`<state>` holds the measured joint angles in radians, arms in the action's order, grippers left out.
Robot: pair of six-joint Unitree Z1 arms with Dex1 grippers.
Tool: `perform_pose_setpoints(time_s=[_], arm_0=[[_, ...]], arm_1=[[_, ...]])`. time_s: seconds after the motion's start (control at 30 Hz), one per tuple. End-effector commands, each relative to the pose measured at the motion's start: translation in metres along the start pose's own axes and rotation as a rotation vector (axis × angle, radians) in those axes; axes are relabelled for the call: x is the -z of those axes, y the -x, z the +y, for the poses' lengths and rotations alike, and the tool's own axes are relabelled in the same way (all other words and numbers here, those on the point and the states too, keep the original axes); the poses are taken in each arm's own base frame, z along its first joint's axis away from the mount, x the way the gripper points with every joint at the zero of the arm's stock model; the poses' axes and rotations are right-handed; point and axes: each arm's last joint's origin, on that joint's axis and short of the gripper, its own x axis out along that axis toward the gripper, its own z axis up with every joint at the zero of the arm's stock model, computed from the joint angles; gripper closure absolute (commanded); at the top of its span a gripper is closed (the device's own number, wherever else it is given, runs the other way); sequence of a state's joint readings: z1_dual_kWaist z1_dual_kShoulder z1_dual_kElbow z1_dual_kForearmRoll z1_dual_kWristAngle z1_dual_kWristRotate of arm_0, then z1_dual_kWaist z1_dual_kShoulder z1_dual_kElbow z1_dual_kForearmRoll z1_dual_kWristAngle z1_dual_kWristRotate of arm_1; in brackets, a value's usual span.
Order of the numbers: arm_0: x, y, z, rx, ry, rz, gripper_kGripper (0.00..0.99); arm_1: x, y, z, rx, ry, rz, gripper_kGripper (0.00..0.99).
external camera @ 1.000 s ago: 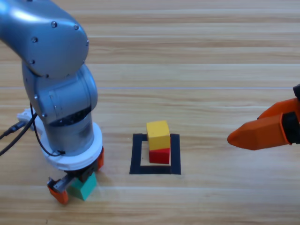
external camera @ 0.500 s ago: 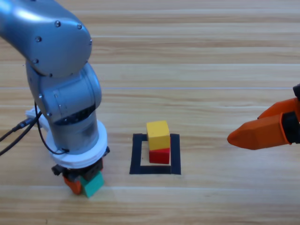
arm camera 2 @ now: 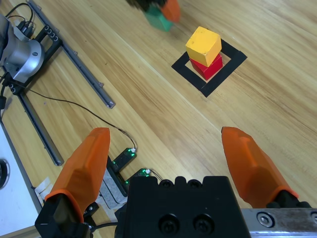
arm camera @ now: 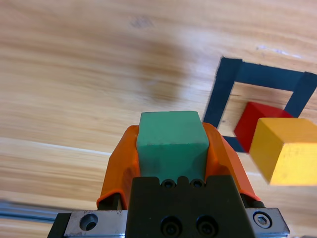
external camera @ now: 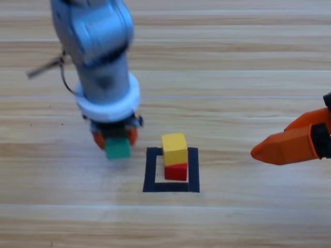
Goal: Stack the blocks in the rectangular block: red at the bottom, yellow in the middle, green on top
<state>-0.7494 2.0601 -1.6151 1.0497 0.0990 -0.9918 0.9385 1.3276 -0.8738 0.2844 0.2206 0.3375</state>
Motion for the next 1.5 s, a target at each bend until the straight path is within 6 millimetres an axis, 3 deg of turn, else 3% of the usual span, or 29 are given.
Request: perform_pose_setpoints(time_s=[0.03,0.17,0.27,0.43,0.57,0.9,1.23,1.5], arm_0=[[-0.023,0.059,0.059,0.065,-0.024,-0.094,0.927],[-0.033,0.069,0.053,0.086,-0.187,-0.085,0.956],[-0.044,0.063,0.024,0.053,-0.32,-0.048,0.956],[-0.03,0.037,-0.027,0.03,-0.54,0.007,0.956],[-0.018,0.028,-0.045,0.03,-0.59,0.022,0.956],[-0.001,0.031,-0.068,0.046,-0.531,-0.006,0.955],[0.007,0.018,-0.075,-0.017,-0.231,0.011,0.947],[0.029,0.023,-0.086,-0.017,-0.165,-0.017,0.947]], arm_1=[[0.002,-0.013,-0.004,0.02,-0.006,0.026,0.002],[0.003,-0.012,-0.004,0.018,-0.012,0.026,0.002],[0.003,-0.01,-0.003,0.017,-0.013,0.024,0.002],[0.003,-0.008,-0.003,0.014,-0.015,0.021,0.002],[0.003,-0.009,-0.003,0.015,-0.019,0.023,0.002],[0.003,-0.009,-0.003,0.02,-0.031,0.026,0.002],[0.003,-0.01,-0.003,0.021,-0.033,0.031,0.002],[0.004,-0.01,-0.003,0.024,-0.039,0.038,0.002]])
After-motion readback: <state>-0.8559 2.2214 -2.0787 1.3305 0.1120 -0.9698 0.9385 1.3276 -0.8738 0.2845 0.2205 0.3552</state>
